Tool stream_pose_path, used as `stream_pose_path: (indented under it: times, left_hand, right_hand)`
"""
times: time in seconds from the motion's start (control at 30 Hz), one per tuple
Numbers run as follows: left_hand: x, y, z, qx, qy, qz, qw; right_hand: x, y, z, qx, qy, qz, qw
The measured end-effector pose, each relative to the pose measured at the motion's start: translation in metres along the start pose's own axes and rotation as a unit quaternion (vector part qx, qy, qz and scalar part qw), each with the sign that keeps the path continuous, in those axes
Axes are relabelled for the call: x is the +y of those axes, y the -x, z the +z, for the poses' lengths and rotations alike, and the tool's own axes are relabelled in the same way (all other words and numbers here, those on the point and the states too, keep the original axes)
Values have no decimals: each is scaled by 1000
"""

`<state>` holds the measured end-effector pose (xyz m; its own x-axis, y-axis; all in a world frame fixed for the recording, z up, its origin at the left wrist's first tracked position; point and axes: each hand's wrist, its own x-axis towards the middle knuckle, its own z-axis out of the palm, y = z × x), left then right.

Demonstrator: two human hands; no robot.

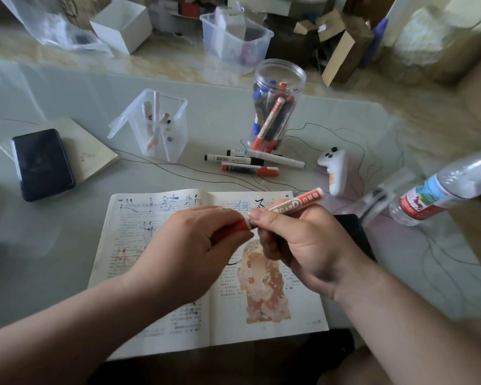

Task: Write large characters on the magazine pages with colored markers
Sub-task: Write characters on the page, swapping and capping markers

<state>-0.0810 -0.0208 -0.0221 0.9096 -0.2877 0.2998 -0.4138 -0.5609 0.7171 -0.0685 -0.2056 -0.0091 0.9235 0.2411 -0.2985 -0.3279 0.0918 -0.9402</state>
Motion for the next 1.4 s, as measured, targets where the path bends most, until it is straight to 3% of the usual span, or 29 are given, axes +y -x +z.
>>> stream_pose_path:
  times: [0.17, 0.33, 0.5, 0.6, 0.7, 0.83, 1.07, 1.27, 1.4]
  left_hand:
    - [17, -11, 5, 22, 54, -47, 997]
    - [65, -20, 15, 7, 73, -39, 997]
    - [135, -40, 44, -89, 70, 31, 993]
    - [192, -48, 78, -114, 88, 66, 987]
    - [258, -36, 130, -172, 107, 122, 972]
    - [336, 9, 216, -295, 121, 194, 928]
    - [409, 100, 311, -449, 75, 251, 854]
    - [423, 147, 330, -486, 59, 292, 821]
    - [423, 155, 329, -489, 30, 303, 818]
  right_hand:
    - [-25, 7, -9, 52, 61, -102, 992]
    - [-56, 49, -38, 177, 61, -200, 962]
    - [-89, 127, -85, 273, 205, -282, 897]
    - [-99, 214, -126, 388, 286, -300, 823]
    - [-83, 308, -165, 487, 337, -252, 765]
    - [-31, 416, -200, 599, 346, -119, 712]
    - [57, 558, -208, 701, 338, 61, 625]
    - [107, 613, -189, 708, 279, 169, 627]
    - [109, 610, -191, 725, 264, 163, 615]
